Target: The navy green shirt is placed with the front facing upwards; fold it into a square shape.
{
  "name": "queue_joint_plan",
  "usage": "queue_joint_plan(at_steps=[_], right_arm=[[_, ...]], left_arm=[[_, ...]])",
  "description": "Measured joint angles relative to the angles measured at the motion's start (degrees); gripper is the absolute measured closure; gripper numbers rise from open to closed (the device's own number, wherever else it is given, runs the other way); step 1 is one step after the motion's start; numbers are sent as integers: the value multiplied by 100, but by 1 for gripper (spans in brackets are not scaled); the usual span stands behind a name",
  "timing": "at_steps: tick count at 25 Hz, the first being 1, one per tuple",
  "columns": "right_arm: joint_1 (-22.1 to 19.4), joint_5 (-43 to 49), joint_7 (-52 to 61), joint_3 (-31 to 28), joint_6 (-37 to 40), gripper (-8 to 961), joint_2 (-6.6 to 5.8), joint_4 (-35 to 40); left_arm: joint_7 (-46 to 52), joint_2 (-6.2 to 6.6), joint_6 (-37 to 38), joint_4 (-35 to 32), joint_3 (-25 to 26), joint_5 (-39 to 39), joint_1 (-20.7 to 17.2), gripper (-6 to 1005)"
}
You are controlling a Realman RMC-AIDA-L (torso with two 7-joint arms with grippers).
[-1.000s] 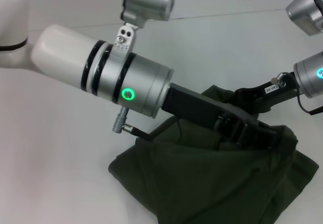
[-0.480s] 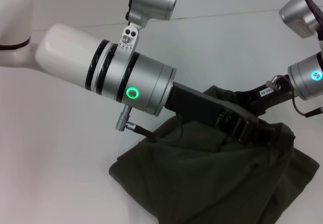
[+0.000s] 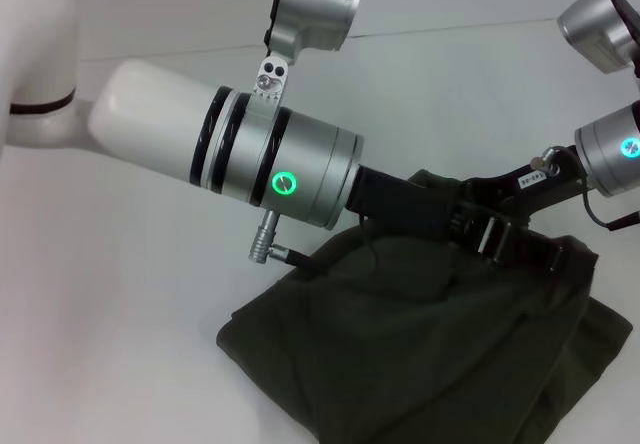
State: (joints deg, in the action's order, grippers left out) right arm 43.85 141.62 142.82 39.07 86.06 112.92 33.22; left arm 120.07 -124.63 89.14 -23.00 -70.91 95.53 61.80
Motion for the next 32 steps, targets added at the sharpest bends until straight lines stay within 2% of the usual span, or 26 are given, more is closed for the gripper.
queue_joint_plan(at_steps=[3, 6, 9, 12, 15, 16, 19, 22, 26, 29, 30, 32], right_arm=[[-2, -3, 0, 0, -12, 486, -4, 0], [6, -4, 0, -14, -8, 486, -9, 0], [13, -4, 5, -39, -8, 486, -15, 0], [8, -4, 8, -43, -8, 486, -19, 0], [-6, -4, 9, -47, 10, 486, -41, 0], [-9, -4, 9, -49, 56, 486, -60, 7], [-20, -3, 3, -51, 382, 486, -150, 135], [-75, -2, 13, -62, 858, 486, -303, 468], [-128, 16, 86, -57, 1446, 487, -505, 774], [-131, 37, 134, 19, 1541, 487, -551, 772], [-121, 38, 139, 54, 1539, 487, -535, 749], [-96, 39, 140, 193, 1493, 487, -469, 724]], left_arm=[[186, 0, -189, 9, -175, 0, -11, 963], [320, 0, -259, 10, -453, 0, 13, 766], [384, 0, -235, -18, -562, 1, 12, 704], [417, 21, -197, -83, -461, 1, -94, 641], [434, 46, -127, -270, -307, 0, -271, 579], [500, 78, -53, -535, -187, 11, -488, 558], [773, 266, 90, -1059, 44, 35, -1002, 446], [1017, 504, 316, -1390, 527, 49, -1514, 309], [1070, 758, 827, -1508, 1625, 109, -2105, 220], [1074, 816, 1104, -1600, 2344, 256, -2471, 177], [1072, 812, 1298, -1691, 2804, 345, -2686, 178], [1071, 806, 1366, -1735, 2928, 357, -2756, 181]])
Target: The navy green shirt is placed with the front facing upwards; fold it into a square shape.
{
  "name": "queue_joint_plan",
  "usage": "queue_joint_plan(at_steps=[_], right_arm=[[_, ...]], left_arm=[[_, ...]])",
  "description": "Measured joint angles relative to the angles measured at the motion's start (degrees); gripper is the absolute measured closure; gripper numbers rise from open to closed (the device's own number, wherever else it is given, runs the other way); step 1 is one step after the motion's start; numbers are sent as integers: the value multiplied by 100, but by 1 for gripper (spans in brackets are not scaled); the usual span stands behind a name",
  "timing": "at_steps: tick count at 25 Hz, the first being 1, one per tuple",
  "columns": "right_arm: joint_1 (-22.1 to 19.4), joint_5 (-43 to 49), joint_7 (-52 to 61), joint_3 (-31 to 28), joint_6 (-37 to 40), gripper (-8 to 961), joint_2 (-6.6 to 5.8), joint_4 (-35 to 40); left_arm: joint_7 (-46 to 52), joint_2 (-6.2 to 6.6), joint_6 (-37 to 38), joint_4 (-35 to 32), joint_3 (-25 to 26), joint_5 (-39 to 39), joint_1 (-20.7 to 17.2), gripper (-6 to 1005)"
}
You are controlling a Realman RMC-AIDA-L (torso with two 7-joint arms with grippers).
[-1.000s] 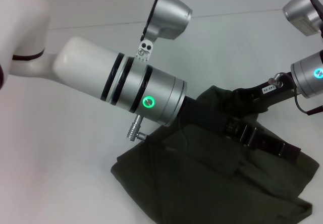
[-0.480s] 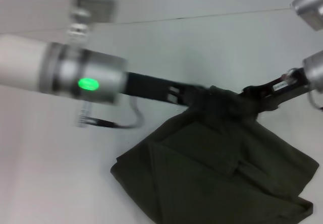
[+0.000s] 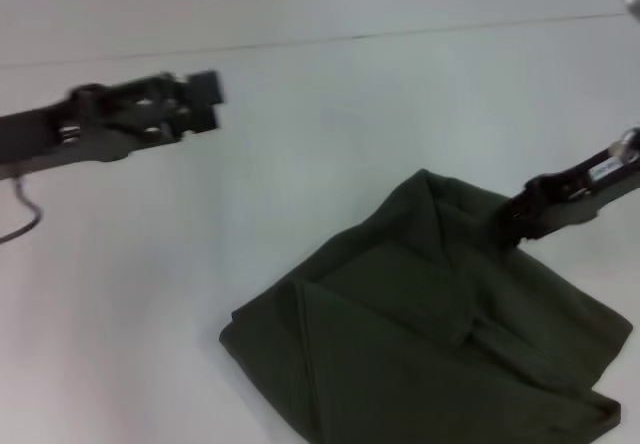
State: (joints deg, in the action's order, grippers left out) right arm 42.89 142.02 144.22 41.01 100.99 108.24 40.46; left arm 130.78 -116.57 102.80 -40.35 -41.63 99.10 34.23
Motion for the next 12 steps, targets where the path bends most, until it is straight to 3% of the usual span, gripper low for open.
queue_joint_plan(at_steps=[4, 8, 12], right_arm=[[75, 2, 16, 324, -255, 487, 188, -45], [148, 10, 21, 632, -470, 487, 342, -108], [180, 11, 26, 869, -565, 487, 415, -114]], left_arm=[[4, -53, 305, -203, 406, 13, -277, 184], [29, -71, 427, -304, 494, 102, -383, 185], [53, -53, 739, -509, 450, 890, -366, 186]])
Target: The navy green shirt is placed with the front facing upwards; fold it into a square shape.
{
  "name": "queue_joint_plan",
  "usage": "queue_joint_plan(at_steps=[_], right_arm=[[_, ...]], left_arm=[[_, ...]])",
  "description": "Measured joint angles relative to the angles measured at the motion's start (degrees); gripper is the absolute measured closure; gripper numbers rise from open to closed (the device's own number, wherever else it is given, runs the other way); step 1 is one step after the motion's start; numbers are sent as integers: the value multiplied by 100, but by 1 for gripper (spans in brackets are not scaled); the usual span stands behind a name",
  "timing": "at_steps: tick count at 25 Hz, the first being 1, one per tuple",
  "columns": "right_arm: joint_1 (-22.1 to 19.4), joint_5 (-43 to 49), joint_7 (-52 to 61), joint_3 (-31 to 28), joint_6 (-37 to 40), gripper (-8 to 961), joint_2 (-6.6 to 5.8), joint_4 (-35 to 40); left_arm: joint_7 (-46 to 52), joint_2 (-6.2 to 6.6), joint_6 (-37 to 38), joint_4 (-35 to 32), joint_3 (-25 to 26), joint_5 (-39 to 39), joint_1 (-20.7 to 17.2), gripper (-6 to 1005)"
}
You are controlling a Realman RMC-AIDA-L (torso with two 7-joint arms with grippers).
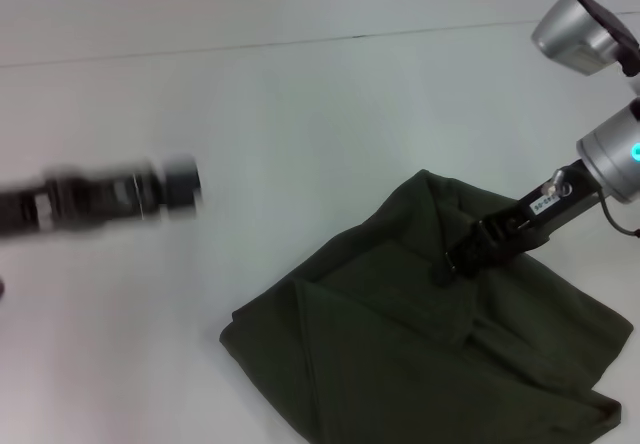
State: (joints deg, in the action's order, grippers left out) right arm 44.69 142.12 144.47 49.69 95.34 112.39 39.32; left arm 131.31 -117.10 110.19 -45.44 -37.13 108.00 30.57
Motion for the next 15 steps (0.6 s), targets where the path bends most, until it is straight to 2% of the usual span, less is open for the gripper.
queue_joint_plan(at_steps=[4, 8, 11, 15], right_arm=[[7, 0, 2, 2, -23, 488, 10, -3], [2, -1, 2, -9, -94, 488, 9, -4], [2, -1, 2, 2, -158, 488, 27, -10], [4, -39, 2, -28, -202, 488, 88, -14]], left_arm=[[-189, -53, 473, -100, -330, 728, 17, 187], [-922, -210, 596, -149, -689, 786, -145, 188], [-1653, -350, 573, -158, -748, 788, -283, 188], [-1979, -497, 312, -95, -910, 790, -402, 188]])
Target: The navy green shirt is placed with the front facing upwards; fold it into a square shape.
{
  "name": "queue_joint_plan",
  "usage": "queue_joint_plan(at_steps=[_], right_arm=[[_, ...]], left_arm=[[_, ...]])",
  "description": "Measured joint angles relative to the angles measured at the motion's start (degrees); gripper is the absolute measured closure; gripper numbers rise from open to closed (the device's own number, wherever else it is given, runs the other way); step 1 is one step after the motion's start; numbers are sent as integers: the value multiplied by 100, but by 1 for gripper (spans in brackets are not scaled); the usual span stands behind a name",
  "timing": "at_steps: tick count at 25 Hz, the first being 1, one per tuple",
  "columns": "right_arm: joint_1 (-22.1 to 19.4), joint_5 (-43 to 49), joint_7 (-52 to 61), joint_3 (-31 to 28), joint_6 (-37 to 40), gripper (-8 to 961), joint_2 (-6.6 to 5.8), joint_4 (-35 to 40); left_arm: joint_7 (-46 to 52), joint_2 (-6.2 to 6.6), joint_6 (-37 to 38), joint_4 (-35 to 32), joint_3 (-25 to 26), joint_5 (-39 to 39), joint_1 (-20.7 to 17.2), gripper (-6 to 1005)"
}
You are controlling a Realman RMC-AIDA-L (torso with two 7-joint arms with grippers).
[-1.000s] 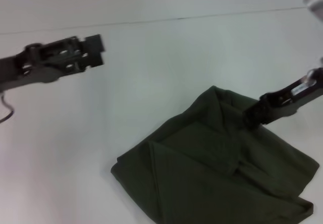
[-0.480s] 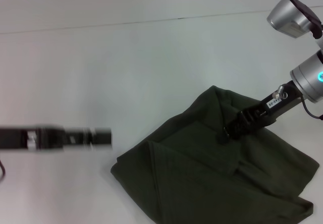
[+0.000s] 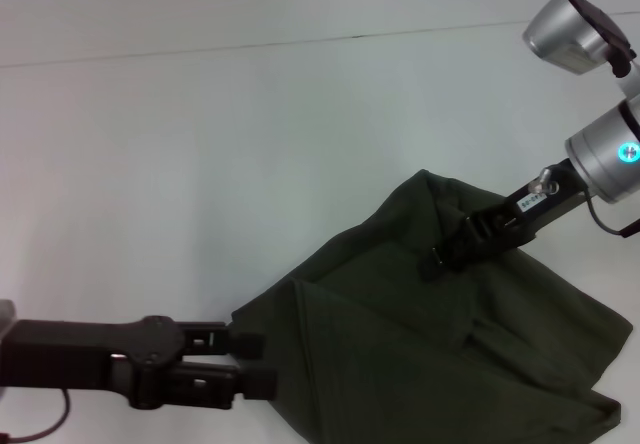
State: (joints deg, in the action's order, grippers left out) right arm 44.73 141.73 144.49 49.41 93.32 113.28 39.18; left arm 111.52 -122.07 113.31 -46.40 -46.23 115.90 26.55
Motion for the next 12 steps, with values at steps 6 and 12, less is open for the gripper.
queue_joint_plan(at_steps=[6, 12], right_arm=[[46, -15, -36, -19, -178, 488, 150, -51], [74, -15, -50, 6, -237, 489, 247, -146]], left_arm=[[-33, -15, -326, 206, -198, 3, 9, 188], [-5, 1, -369, 210, -125, 2, 18, 188]])
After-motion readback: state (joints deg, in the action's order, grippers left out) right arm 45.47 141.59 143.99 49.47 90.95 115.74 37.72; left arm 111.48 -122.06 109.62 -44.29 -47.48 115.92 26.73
